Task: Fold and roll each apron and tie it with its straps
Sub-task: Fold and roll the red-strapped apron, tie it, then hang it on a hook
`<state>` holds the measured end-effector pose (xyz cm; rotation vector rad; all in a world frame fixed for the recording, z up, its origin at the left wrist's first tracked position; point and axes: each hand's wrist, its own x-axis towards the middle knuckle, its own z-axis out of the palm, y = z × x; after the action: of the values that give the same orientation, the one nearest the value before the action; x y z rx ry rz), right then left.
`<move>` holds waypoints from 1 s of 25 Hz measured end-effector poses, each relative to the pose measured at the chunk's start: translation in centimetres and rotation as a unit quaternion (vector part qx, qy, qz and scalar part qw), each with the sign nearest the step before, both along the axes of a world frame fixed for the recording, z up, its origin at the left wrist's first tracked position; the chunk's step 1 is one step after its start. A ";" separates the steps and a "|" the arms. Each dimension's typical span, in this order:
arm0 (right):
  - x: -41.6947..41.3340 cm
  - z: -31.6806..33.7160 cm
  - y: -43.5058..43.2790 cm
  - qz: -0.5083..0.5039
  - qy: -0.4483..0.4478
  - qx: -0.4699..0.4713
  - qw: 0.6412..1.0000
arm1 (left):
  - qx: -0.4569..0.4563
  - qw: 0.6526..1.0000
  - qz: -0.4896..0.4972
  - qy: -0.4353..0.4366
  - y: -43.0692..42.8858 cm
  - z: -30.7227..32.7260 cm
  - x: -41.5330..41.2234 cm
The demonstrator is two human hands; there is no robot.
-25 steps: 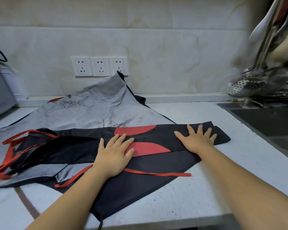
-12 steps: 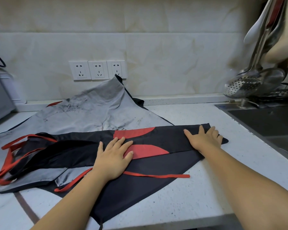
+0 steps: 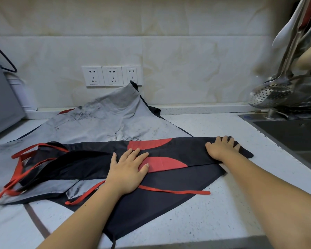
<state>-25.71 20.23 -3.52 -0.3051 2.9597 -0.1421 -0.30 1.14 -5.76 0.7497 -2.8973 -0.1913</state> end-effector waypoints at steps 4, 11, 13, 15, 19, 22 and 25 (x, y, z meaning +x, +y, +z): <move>7.8 0.8 -6.4 0.179 0.067 -0.043 0.981 | 0.010 1.000 -0.004 -0.002 0.0 0.1 0.0; 15.8 -0.7 -11.5 0.311 0.067 -0.159 0.935 | -0.030 0.998 0.005 0.060 -4.4 1.4 4.3; 15.6 -0.4 -11.5 0.303 0.070 -0.160 0.937 | -0.056 0.996 0.041 0.049 -7.0 1.6 7.4; 15.9 0.0 -11.8 0.289 0.064 -0.153 0.943 | -0.065 0.994 0.065 0.056 -9.4 1.8 9.9; 17.1 1.1 -13.7 0.254 0.062 -0.052 0.964 | -0.077 0.983 0.098 0.135 -12.9 2.3 14.1; 18.7 1.4 -15.3 0.292 0.114 -0.015 0.949 | -0.072 0.978 0.110 0.160 -13.4 2.8 15.6; 21.0 1.2 -17.1 0.369 0.101 -0.119 0.916 | -0.045 0.977 0.149 0.148 -13.6 3.6 16.7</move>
<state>-4.76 3.17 -2.30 -1.5051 2.7767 -0.3843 16.41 -12.44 -2.12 1.0281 -2.4631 -0.1249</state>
